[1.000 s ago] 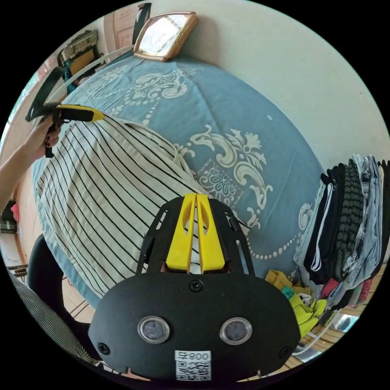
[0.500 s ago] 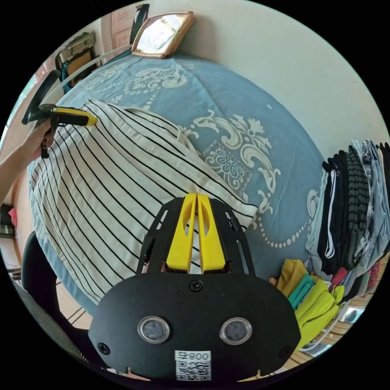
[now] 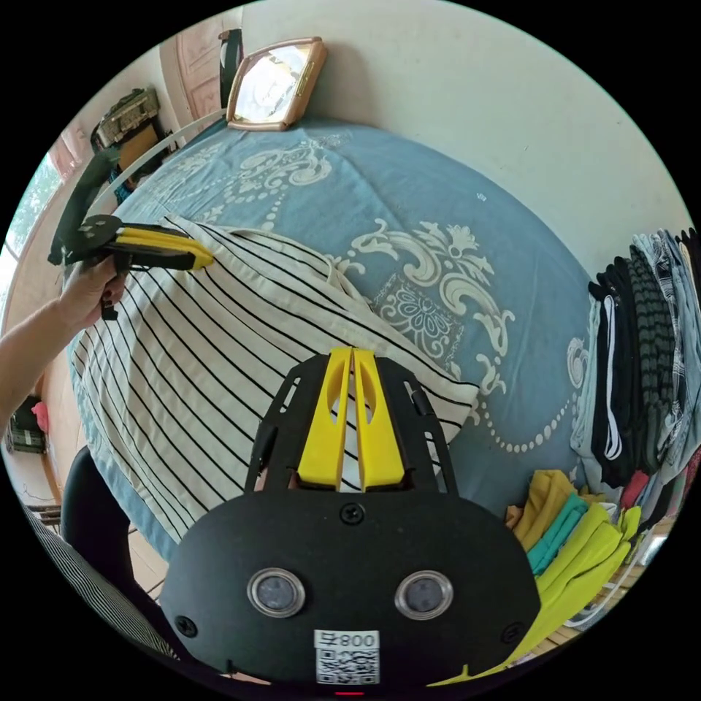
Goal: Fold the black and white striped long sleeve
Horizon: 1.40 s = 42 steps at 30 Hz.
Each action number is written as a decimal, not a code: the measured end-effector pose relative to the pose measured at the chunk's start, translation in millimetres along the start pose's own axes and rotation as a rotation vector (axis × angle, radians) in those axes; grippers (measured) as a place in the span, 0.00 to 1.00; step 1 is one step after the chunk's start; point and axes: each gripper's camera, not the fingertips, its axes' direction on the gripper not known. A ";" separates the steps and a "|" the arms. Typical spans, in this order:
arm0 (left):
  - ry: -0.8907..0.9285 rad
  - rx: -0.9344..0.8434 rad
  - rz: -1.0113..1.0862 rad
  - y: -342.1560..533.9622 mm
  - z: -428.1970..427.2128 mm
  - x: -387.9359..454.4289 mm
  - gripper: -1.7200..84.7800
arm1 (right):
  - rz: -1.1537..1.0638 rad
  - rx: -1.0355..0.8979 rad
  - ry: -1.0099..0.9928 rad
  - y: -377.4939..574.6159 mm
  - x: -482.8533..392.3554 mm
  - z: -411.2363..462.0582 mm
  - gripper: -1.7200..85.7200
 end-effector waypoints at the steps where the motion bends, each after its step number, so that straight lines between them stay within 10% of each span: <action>1: 0.025 -0.006 -0.022 1.8 1.4 -2.5 0.03 | 0.011 -0.021 -0.008 2.4 2.7 6.4 0.02; 27: 0.075 0.121 -0.112 80.9 4.7 -10.3 0.04 | 0.166 0.078 -0.164 106.9 89.1 -7.6 0.02; 42: 0.162 0.137 -0.326 290.0 -41.8 6.2 0.10 | 0.340 0.052 -0.278 364.2 124.8 -78.9 0.03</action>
